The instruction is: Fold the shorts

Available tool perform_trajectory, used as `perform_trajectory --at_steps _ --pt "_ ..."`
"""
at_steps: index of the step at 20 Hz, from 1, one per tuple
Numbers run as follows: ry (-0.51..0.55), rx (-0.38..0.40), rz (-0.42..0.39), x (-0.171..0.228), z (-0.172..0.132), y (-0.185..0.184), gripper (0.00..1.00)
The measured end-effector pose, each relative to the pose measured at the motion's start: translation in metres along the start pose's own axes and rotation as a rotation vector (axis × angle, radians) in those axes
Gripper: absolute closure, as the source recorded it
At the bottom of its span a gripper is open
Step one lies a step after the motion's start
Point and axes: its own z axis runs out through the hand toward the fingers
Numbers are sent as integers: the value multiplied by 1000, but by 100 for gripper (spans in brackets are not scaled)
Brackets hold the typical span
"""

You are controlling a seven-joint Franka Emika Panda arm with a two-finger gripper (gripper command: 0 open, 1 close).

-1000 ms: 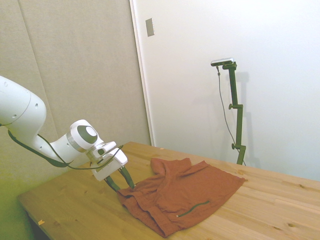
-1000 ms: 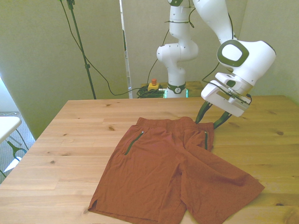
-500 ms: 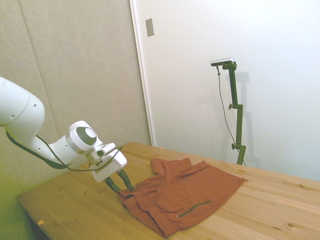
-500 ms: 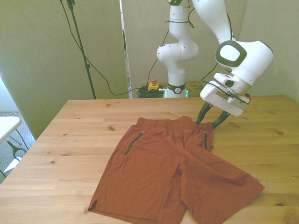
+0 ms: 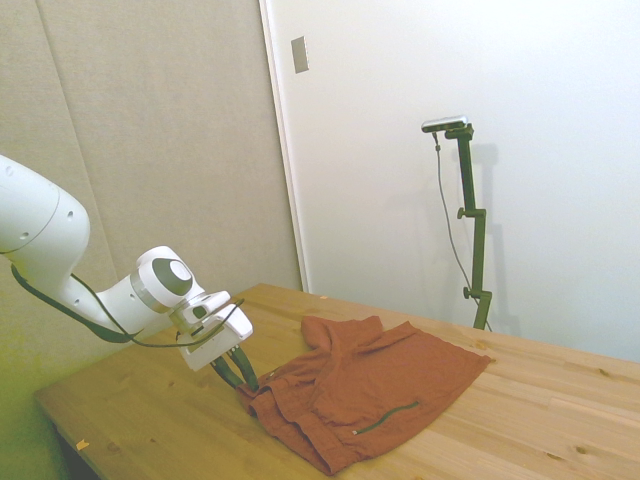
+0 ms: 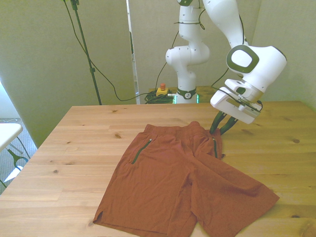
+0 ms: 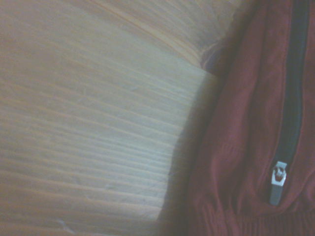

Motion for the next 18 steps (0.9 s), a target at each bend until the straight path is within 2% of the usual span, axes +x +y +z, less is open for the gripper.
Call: perform_trajectory --at_steps 11,18 --pt "-4 4 6 0 -3 4 100" --pt "-22 52 -32 -32 -38 20 100"
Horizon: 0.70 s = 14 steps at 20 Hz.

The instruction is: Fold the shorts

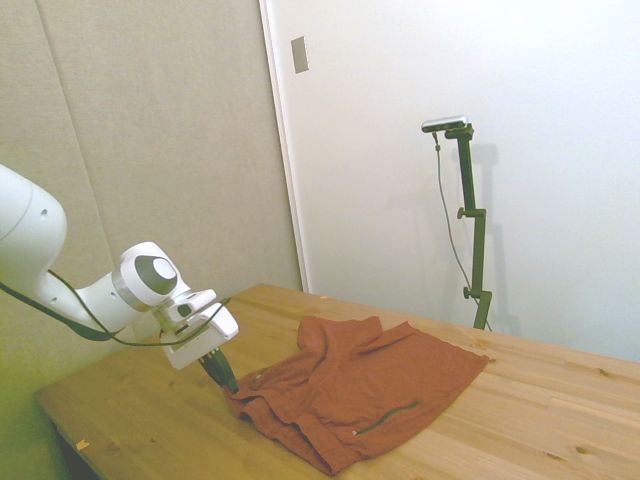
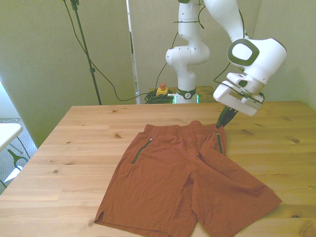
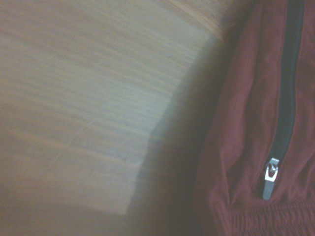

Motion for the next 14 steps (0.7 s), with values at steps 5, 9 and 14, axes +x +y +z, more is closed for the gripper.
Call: perform_trajectory --at_steps 5,9,14 --pt "1 89 61 11 -36 33 100" --pt "4 124 131 37 -51 72 100" --pt "0 146 214 67 -57 116 100"
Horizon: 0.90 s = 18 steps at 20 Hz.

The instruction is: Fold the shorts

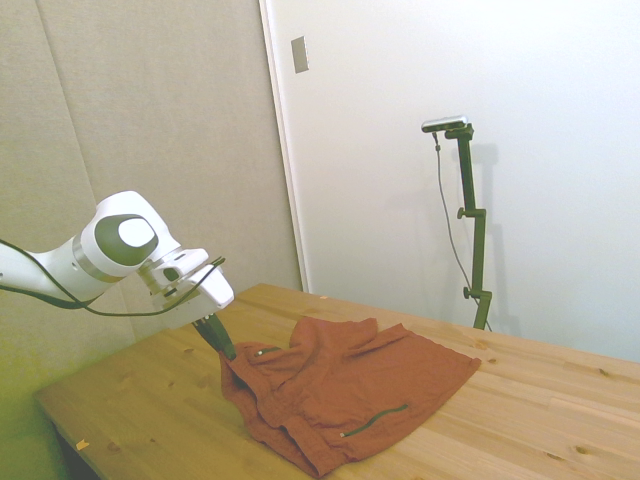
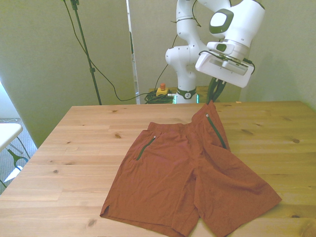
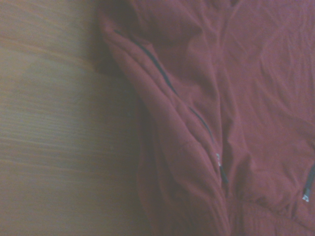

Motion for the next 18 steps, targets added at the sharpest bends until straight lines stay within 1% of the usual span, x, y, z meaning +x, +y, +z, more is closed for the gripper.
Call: perform_trajectory --at_steps 3,6,8,12,13,16,18 --pt "9 5 59 28 -6 30 100" --pt "1 -7 117 53 4 59 100" --pt "-21 -23 151 68 26 79 100" --pt "-91 -88 201 78 89 112 100" --pt "-108 -111 207 78 103 118 0" --pt "-131 -150 220 80 134 130 0" --pt "-141 -153 225 81 149 130 0"
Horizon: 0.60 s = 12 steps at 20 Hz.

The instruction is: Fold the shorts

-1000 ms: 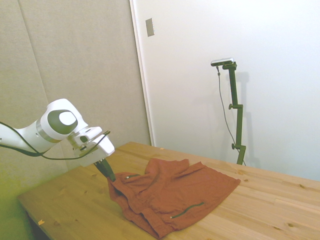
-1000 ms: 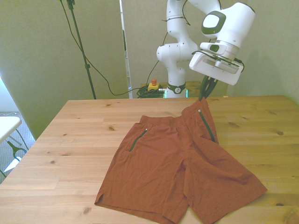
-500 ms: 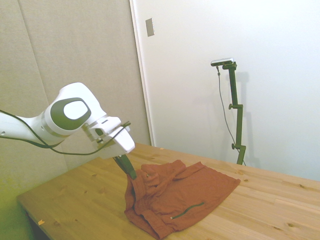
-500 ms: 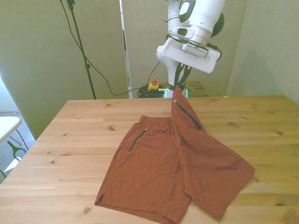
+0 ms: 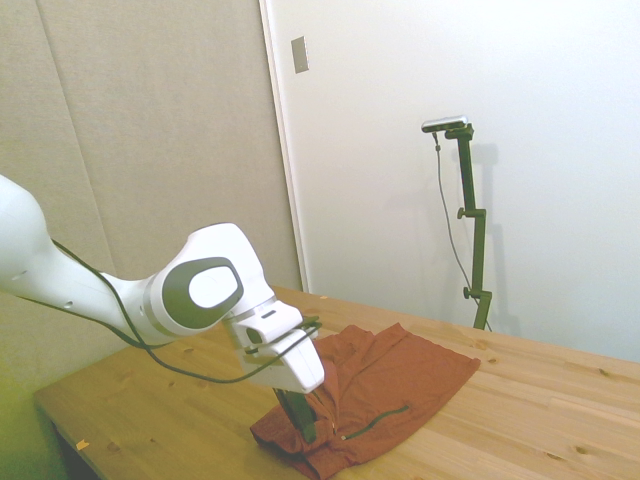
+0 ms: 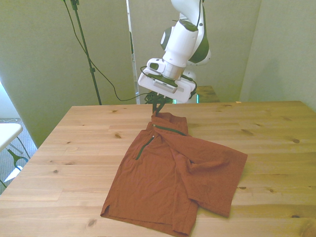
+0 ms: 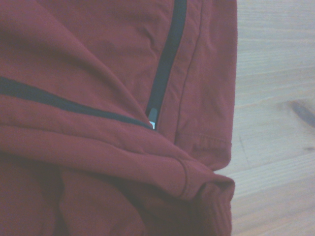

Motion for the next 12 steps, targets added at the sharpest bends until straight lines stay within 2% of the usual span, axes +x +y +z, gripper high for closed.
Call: perform_trajectory --at_steps 4,7,10,12 --pt "-16 -5 6 4 21 -7 0" --pt "-19 -8 8 8 25 -10 0" --pt "3 14 7 11 11 -13 0" --pt "34 45 0 12 -11 -13 0"
